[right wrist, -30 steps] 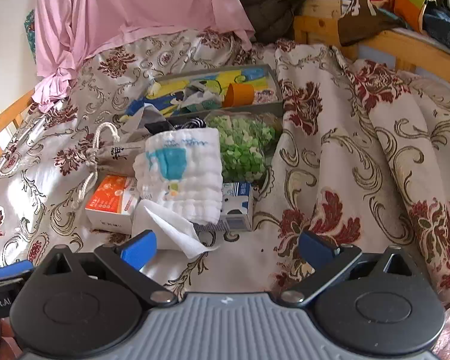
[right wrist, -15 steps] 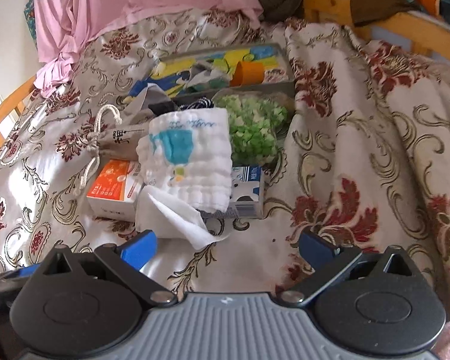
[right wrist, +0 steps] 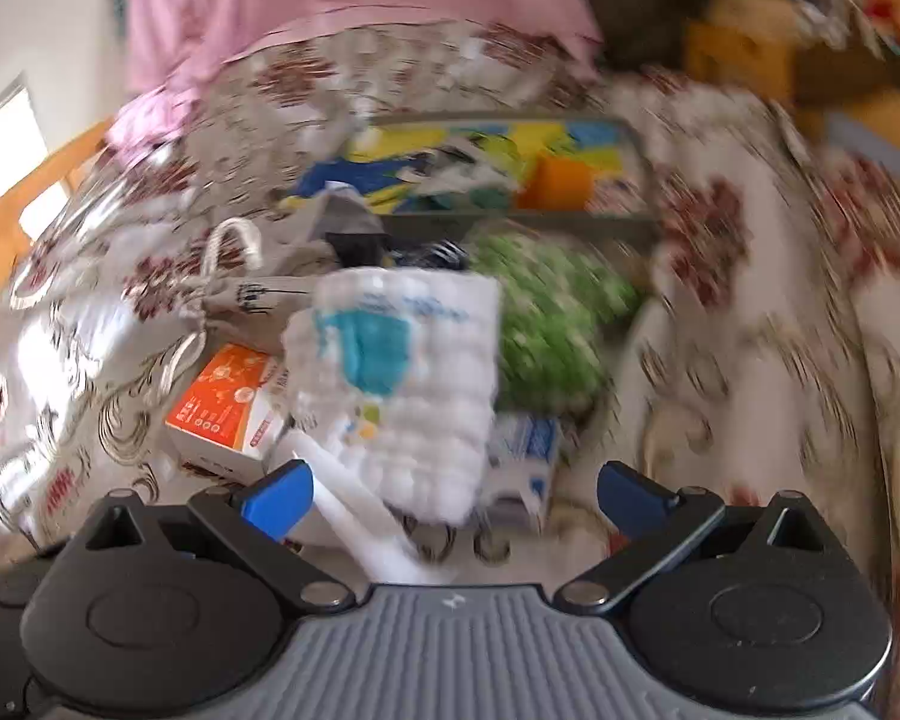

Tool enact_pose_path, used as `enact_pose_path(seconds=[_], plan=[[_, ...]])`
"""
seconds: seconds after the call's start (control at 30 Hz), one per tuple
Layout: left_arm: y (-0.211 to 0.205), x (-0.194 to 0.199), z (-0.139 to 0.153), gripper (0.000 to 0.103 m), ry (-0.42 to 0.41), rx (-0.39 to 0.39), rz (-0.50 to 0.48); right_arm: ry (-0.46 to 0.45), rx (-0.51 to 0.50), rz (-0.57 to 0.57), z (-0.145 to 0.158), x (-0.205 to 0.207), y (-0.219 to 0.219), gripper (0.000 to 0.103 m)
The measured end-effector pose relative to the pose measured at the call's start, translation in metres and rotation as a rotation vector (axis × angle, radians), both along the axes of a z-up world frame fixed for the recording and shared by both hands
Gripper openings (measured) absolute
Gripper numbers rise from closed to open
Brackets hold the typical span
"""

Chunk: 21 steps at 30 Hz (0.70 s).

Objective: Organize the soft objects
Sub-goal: 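Grasp the white tissue with the left gripper while the right gripper grasps the blue-print white towel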

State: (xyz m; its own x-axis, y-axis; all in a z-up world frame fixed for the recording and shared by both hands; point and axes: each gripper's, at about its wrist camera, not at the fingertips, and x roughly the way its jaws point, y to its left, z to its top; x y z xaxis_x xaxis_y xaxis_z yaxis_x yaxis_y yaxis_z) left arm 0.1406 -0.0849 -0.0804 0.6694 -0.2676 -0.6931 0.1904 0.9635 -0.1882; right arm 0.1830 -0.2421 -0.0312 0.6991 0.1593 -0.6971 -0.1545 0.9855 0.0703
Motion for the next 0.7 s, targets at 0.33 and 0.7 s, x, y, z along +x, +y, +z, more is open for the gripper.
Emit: enact_pose_path(seconds=[0.33,0.7], plan=[[-0.016,0.018,-0.01,0.102,-0.013,-0.011,-0.042,-0.009,0.003,0.093,-0.01,0.028,0.015,0.103],[-0.034,0.031,-0.02,0.101,-0.043,0.019,-0.103,0.016,0.074,0.109,-0.018,0.045,0.008,0.103]])
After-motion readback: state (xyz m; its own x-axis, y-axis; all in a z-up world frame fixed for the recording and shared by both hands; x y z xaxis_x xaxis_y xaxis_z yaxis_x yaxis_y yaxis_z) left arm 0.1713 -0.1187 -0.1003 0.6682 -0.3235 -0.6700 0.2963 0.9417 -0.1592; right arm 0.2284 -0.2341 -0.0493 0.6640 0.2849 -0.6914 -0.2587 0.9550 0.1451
